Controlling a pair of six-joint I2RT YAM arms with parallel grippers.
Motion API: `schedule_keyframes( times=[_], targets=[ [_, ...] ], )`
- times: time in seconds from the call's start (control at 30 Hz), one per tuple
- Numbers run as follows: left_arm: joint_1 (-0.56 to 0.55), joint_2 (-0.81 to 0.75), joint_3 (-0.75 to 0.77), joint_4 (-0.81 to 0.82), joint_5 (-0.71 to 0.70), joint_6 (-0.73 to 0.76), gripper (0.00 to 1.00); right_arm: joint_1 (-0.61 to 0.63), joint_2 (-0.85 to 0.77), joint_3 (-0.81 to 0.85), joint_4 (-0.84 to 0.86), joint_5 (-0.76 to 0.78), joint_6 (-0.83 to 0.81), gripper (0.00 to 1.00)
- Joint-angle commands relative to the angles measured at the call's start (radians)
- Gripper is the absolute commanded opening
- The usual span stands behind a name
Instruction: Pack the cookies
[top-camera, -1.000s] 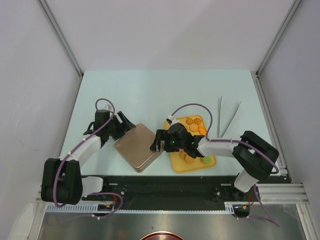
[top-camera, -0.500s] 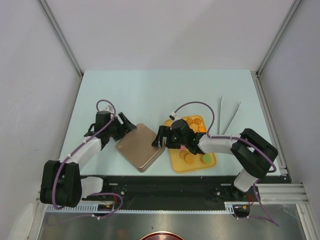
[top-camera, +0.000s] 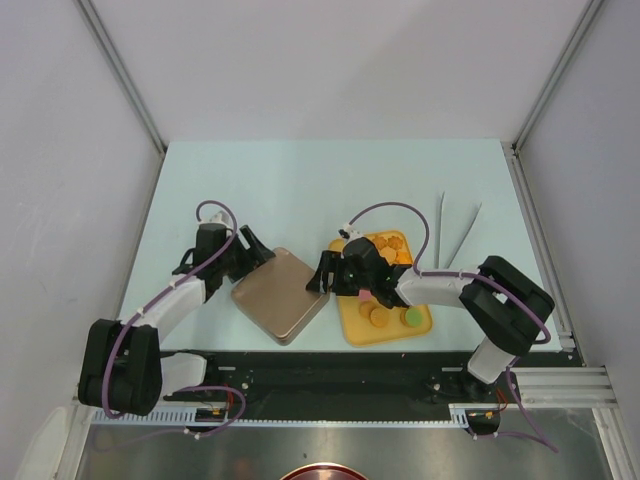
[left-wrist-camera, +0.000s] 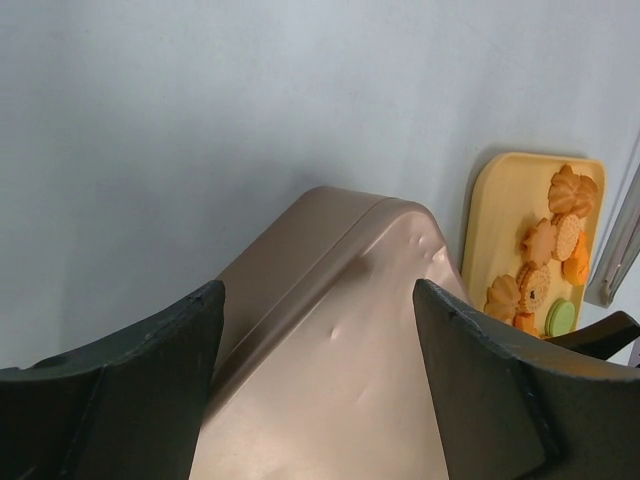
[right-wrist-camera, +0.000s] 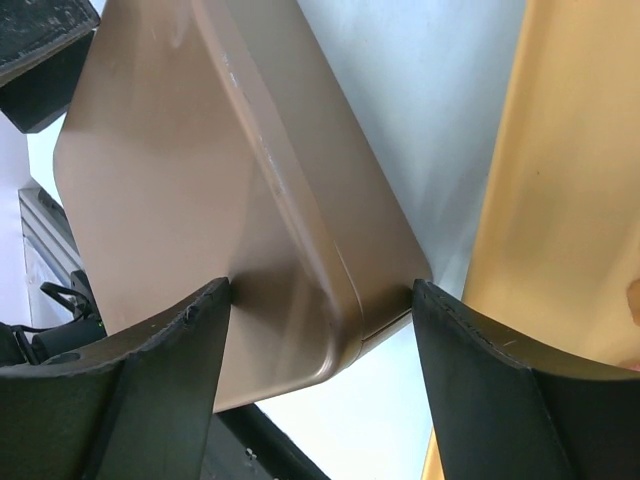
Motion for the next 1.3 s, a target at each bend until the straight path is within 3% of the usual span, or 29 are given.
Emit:
schedule_keyframes(
  times=[0.0, 0.3, 0.37, 0.6, 1.0, 1.27],
  targets=[
    [-0.042, 0.011, -0.021, -0.018, 0.091, -0.045, 0.80, 0.021, 0.027, -0.011, 0.102, -0.023, -0.012, 0.71],
    [-0.048, 0.042, -0.030, -0.013, 0.088, -0.045, 0.78, 0.009, 0.047, -0.070, 0.121, -0.011, -0.028, 0.57],
    [-0.048, 0.040, -0.032, -0.016, 0.081, -0.048, 0.77, 0.011, 0.045, -0.073, 0.115, -0.006, -0.035, 0.60],
    [-0.046, 0.002, 0.012, -0.081, 0.024, -0.052, 0.80, 0.017, -0.027, -0.038, 0.043, 0.035, -0.067, 0.92],
    [-0.008, -0.003, 0.215, -0.216, -0.051, -0.016, 0.96, 0.004, -0.088, 0.022, -0.056, 0.048, -0.111, 0.99],
    [0.104, 0.010, 0.419, -0.320, -0.082, 0.021, 0.99, -0.028, -0.187, 0.098, -0.200, 0.090, -0.171, 1.00]
  ],
)
